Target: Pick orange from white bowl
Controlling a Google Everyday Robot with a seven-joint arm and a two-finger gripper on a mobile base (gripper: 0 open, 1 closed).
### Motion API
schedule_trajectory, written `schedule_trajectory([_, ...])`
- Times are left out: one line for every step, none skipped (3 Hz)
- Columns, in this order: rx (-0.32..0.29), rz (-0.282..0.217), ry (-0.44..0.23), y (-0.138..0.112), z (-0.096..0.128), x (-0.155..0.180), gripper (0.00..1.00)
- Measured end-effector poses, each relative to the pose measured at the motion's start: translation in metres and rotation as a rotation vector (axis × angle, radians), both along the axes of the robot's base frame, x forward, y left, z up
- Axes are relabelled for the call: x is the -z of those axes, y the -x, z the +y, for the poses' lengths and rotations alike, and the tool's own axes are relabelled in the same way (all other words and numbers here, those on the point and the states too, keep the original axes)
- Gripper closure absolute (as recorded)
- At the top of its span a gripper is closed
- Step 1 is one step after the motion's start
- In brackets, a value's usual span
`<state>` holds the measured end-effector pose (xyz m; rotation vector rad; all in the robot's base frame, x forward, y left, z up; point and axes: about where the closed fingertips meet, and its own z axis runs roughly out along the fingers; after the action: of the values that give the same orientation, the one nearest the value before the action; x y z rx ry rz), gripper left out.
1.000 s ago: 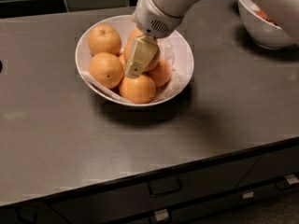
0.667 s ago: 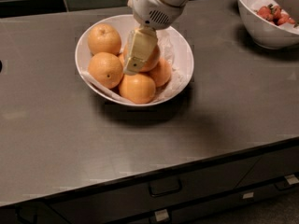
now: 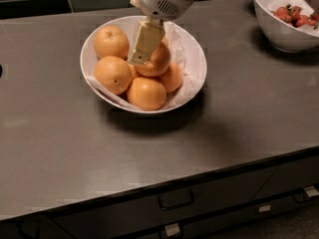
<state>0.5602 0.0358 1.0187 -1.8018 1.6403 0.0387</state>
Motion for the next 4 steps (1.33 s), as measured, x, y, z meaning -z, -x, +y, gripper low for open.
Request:
schedule_trajectory([0.0, 0.0, 0.0, 0.0001, 0.0, 0.0, 0.27])
schedule_trajectory([0.002, 0.0, 0.0, 0.0009, -0.0004, -0.0003, 0.28])
schedule_trajectory([0.011, 0.007, 0.0, 0.0024, -0.0038, 0.0018, 0.27])
schedule_trajectory([0.016, 0.01, 0.0, 0.0031, -0.0055, 0.003, 0.27])
